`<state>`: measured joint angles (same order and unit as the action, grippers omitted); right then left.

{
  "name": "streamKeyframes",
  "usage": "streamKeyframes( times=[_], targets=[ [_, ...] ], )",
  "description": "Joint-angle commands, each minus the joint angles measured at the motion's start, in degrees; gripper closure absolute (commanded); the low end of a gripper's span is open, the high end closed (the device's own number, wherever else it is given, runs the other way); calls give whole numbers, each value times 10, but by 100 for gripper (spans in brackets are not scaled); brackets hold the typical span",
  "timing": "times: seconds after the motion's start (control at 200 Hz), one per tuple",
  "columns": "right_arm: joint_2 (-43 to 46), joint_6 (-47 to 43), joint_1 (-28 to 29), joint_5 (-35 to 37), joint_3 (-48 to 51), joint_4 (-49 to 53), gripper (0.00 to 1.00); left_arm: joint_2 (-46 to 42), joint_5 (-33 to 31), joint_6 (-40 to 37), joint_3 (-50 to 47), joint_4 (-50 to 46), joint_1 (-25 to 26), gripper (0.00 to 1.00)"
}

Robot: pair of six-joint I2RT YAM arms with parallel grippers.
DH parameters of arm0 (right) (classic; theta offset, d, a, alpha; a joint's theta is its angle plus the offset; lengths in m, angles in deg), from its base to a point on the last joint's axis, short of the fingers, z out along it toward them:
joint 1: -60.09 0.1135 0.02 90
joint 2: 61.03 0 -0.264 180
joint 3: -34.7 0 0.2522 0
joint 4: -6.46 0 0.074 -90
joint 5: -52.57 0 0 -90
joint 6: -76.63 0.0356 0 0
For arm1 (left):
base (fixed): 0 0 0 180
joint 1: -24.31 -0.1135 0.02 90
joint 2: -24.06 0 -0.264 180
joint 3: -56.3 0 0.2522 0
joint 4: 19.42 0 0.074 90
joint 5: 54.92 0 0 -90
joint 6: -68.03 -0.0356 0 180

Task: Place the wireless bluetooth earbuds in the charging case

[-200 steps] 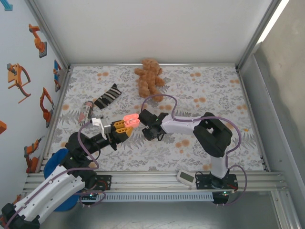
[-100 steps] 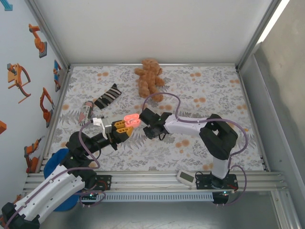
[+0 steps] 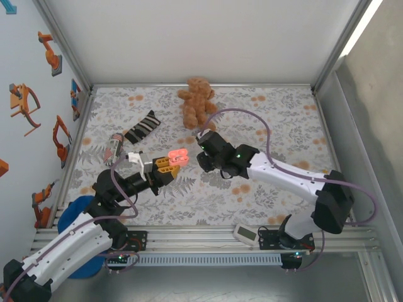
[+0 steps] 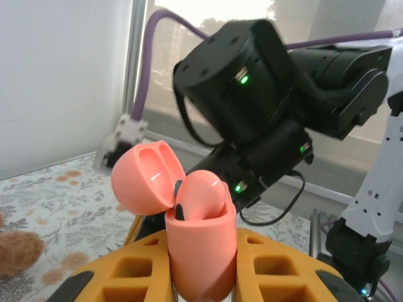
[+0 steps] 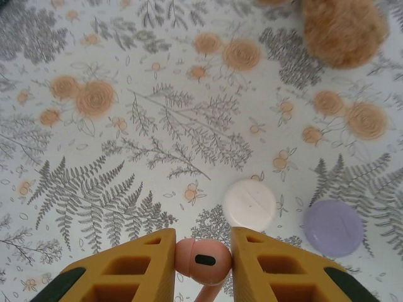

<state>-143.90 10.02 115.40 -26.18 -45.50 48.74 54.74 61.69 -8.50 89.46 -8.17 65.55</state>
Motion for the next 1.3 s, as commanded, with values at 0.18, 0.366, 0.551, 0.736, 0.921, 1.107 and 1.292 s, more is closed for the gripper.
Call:
streamKeyframes(
  times=[0.18, 0.366, 0.551, 0.736, 0.921, 1.107, 1.292],
  targets=[
    [93, -47, -3, 55, -28, 29, 74, 24, 10, -1, 19, 58, 3, 100],
    [138, -80, -3, 32, -38, -8, 74, 51, 17, 1, 27, 78, 3, 100],
    [180, -96, -2, -10, -36, -69, 74, 73, 22, 1, 34, 96, 3, 100],
    [201, -102, -2, -48, -29, -119, 75, 95, 20, 5, 43, 110, 3, 100],
    [205, -102, -1, -78, -23, -160, 75, 121, 24, 7, 58, 129, 3, 100],
    [207, -100, 0, -97, -17, -189, 75, 159, 35, 8, 72, 160, 5, 100],
    [208, -101, 1, -96, -11, -193, 76, 199, 47, 12, 92, 184, 5, 100]
  ],
)
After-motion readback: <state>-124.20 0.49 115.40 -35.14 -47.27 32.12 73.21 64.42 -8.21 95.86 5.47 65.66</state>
